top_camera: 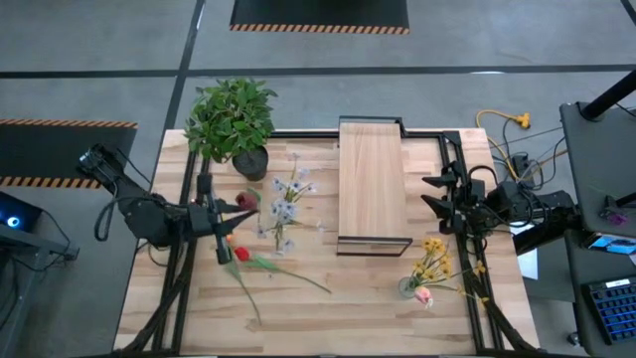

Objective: Pick and place flowers into a vace then onto a shelf
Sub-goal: Put the maroon tulip into the left transparent glass vase

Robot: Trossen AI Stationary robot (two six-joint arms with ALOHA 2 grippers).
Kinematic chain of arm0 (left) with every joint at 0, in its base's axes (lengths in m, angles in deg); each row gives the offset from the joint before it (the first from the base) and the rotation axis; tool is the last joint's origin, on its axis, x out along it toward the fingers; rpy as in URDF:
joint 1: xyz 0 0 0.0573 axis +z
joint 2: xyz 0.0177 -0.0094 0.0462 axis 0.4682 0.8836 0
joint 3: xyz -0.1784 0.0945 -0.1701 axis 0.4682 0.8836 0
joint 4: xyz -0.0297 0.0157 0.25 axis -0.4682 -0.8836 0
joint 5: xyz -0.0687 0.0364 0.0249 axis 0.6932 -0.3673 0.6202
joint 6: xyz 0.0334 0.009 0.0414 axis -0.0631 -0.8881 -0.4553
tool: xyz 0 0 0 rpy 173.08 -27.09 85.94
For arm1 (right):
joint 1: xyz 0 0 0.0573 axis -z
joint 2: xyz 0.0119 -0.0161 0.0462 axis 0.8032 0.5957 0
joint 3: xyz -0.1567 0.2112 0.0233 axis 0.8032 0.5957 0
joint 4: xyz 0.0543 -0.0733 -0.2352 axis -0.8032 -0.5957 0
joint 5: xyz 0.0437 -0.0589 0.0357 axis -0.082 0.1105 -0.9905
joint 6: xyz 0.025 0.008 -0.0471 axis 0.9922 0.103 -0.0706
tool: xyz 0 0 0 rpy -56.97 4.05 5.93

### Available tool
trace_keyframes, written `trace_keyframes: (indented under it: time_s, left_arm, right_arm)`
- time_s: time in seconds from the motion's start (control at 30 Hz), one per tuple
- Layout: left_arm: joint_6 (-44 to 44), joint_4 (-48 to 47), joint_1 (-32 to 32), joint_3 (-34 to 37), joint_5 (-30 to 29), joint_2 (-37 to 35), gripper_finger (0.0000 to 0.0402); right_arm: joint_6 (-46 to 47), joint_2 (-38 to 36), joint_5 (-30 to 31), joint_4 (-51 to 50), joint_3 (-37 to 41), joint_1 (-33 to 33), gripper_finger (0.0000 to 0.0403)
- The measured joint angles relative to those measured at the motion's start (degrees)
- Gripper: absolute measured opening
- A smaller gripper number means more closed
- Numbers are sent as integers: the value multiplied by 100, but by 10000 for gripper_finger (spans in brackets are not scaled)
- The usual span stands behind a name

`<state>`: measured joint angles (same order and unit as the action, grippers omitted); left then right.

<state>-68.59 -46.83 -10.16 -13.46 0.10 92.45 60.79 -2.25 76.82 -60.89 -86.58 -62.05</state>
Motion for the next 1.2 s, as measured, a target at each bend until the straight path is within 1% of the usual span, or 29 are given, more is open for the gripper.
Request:
trace_keyframes:
  time_s: [0.17,0.3,0.4,0.57,0.7,0.83,0.9,1.2]
  left_arm:
    - [-36,293,544,242,604,-37,0]
    - [94,341,783,460,656,-30,0]
    - [102,616,879,605,699,-36,0]
    - [115,1500,893,1019,697,-27,0]
    - [174,1600,891,1319,698,-59,0]
    - [202,2183,893,1694,693,-64,0]
    - [201,2329,893,1868,693,-77,0]
    - [296,2728,893,2706,688,-111,0]
  right_arm:
    - [0,0,-2,0,0,0,219]
    - [19,0,-2,-6,0,0,219]
    - [84,0,-5,-18,-2,1,219]
    - [84,0,-7,-27,-2,0,219]
    - [99,4,-8,-42,-2,1,219]
    - [134,4,-8,-48,-2,-1,219]
    - [132,4,-7,-48,-2,-1,219]
    - [152,4,-7,-48,-2,1,219]
